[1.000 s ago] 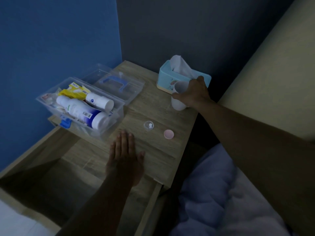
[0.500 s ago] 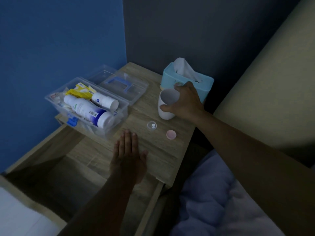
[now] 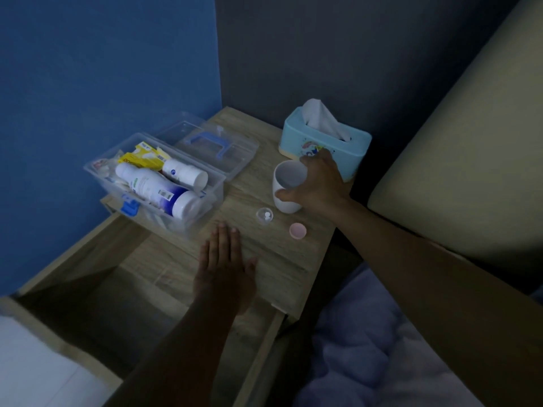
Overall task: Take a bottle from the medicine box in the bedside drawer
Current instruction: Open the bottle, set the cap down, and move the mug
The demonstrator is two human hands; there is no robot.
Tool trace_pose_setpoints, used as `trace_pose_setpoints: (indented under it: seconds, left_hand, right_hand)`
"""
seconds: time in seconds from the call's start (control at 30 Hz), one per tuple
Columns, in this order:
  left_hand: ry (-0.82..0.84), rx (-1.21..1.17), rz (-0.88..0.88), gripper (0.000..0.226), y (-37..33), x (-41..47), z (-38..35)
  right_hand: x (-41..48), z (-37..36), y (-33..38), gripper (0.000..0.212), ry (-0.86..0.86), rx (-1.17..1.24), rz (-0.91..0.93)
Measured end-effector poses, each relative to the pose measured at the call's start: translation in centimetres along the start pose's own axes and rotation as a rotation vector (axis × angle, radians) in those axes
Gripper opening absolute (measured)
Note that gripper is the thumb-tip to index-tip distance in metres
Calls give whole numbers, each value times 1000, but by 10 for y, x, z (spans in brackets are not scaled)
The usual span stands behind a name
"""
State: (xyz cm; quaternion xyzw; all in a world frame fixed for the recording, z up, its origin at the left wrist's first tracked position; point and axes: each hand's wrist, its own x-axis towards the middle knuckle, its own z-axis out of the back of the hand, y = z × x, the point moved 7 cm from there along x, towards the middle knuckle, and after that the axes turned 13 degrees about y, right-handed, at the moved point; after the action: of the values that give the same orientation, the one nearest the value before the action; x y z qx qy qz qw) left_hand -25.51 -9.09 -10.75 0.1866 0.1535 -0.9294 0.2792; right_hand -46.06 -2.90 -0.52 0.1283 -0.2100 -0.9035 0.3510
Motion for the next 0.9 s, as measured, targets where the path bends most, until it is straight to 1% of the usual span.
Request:
trace_pose_setpoints:
  seconds: [0.13, 0.27, 0.33, 0.43, 0.47, 0.5, 0.57, 0.67, 0.73, 0.8, 0.9]
  left_hand:
    - [4, -22, -19, 73, 1, 0, 0]
    - [7, -16, -18, 73, 2, 1, -2]
    - [33, -34, -36, 75, 4, 3, -1]
    - [112, -64, -142, 80, 11, 1, 2]
    - [121, -87, -175, 81, 17, -4, 5]
    - [95, -109, -191, 81, 26, -9, 9]
    - [11, -153, -164, 75, 48, -23, 18]
    - [-5, -180, -75, 66, 82, -43, 24]
    - [-32, -267, 18, 61, 107, -51, 30]
    - [-67, -373, 100, 58, 129, -57, 37]
    - [-146, -492, 159, 59, 151, -58, 52]
  right_hand:
    - [1, -3, -1, 81, 18, -12, -7]
    - [-1, -8, -3, 87, 77, -89, -32]
    - [-3, -11, -2, 95, 121, -104, -49]
    - [-8, -10, 3, 115, 186, -81, -70]
    - [-10, -8, 8, 114, 180, -83, -48]
    - [-12, -5, 17, 108, 151, -79, -10]
    - [-18, 0, 40, 90, 81, -36, 90]
    - [-30, -1, 85, 62, 11, 67, 268]
    - [-34, -8, 111, 52, -12, 129, 337]
    - [-31, -20, 128, 47, 2, 213, 297]
    - [-14, -47, 129, 47, 71, 441, 66]
